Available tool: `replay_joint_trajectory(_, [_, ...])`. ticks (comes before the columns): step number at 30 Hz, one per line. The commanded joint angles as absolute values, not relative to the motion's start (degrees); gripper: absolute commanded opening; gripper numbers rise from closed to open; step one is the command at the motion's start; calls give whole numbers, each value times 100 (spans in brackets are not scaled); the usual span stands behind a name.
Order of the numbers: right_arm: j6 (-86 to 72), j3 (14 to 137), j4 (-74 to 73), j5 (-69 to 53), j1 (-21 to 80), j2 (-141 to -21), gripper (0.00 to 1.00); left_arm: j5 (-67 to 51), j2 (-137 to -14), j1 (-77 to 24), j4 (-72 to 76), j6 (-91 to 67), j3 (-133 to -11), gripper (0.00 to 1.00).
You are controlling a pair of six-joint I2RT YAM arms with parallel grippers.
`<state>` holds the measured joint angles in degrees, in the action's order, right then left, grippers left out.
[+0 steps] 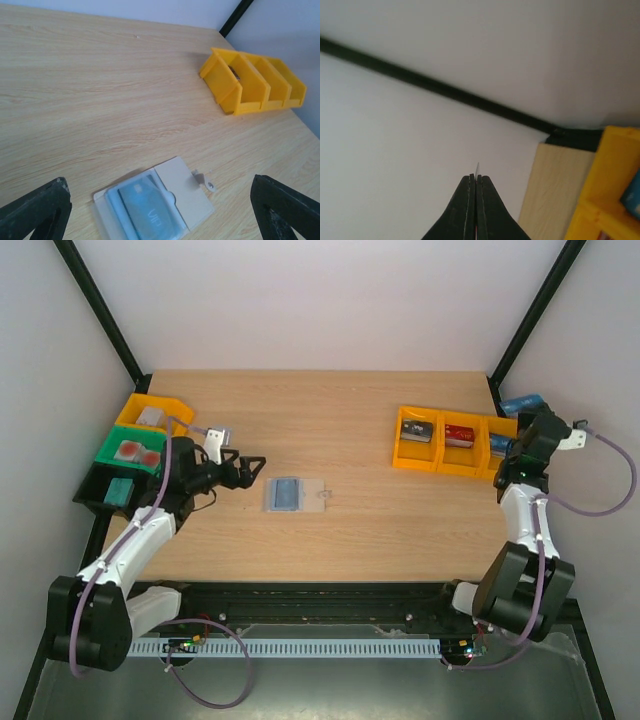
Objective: Take the credit cards out of the card holder
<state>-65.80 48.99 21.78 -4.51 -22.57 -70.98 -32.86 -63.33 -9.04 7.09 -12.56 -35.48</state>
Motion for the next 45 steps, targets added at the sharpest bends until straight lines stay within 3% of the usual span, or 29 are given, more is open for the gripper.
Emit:
replay_joint_trajectory(1, [-7116, 4518, 2917, 935, -2365, -7544, 2, -3162, -6141, -809, 957, -1280, -3409, 99])
replay_joint_trajectory(10, [-7348, 4542, 3079, 1167, -2565, -8576, 2, -3130, -6222, -536, 1259, -1230, -3319, 99])
replay_joint_trajectory(26, [-7615, 5435, 3450, 434, -2706, -10186, 2, -3111, -6866, -383, 1527, -1204, -3410, 99])
replay_joint_trajectory(45, [-7823, 5468, 3417, 247, -2672, -10695, 2, -3110, -7134, -299, 1573, -1204, -3482, 100])
